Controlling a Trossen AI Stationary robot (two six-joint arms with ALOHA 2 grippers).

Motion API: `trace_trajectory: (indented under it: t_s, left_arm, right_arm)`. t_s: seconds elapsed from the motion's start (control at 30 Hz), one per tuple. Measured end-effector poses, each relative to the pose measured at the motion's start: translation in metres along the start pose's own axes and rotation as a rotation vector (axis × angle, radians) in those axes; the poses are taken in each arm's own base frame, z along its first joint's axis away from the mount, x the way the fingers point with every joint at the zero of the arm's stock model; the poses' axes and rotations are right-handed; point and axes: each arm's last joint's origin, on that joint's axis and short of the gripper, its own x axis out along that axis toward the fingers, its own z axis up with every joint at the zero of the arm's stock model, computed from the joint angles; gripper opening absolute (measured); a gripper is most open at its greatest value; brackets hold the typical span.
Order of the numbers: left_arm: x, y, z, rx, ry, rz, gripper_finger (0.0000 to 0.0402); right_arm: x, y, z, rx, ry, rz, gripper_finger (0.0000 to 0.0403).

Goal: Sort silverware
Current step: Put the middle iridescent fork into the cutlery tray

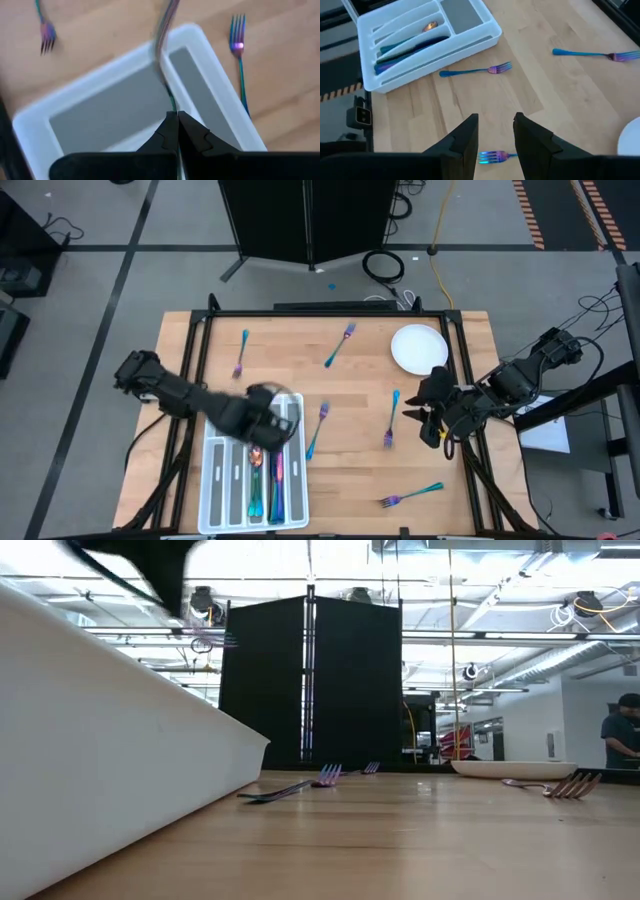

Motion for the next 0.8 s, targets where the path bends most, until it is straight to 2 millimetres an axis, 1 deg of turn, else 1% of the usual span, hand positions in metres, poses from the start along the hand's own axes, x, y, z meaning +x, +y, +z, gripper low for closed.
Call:
trace_trajectory:
  t_s: [0.1, 0.2, 0.33, 0.43, 0.57, 0.8]
  left_arm:
    - [-0.007, 0.001, -0.027, -0.053, 0.0, 0.003, 0.0001]
    - [-0.012, 0.007, -0.049, -0.098, -0.023, 0.003, 0.0001]
    - [-0.009, 0.02, -0.083, -0.154, -0.057, 0.022, 0.0001]
    - [-0.002, 0.032, -0.107, -0.198, -0.081, 0.025, 0.0001]
    - [0.01, 0.042, -0.134, -0.15, -0.095, -0.016, 0.0001]
    - [0.039, 0.056, -0.164, -0.123, -0.094, -0.115, 0.0001]
  right_arm:
    - [0.0, 0.002, 0.002, 0.009, -0.016, 0.018, 0.0109]
    - [0.0, 0.006, 0.005, 0.035, -0.047, 0.053, 0.0109]
    - [0.002, 0.013, 0.011, 0.075, -0.098, 0.099, 0.0109]
    - [0.006, 0.021, 0.016, 0.105, -0.146, 0.122, 0.0109]
    - [0.013, 0.032, 0.02, 0.134, -0.177, 0.161, 0.0109]
    - [0.026, 0.047, 0.024, 0.268, -0.192, 0.209, 0.0109]
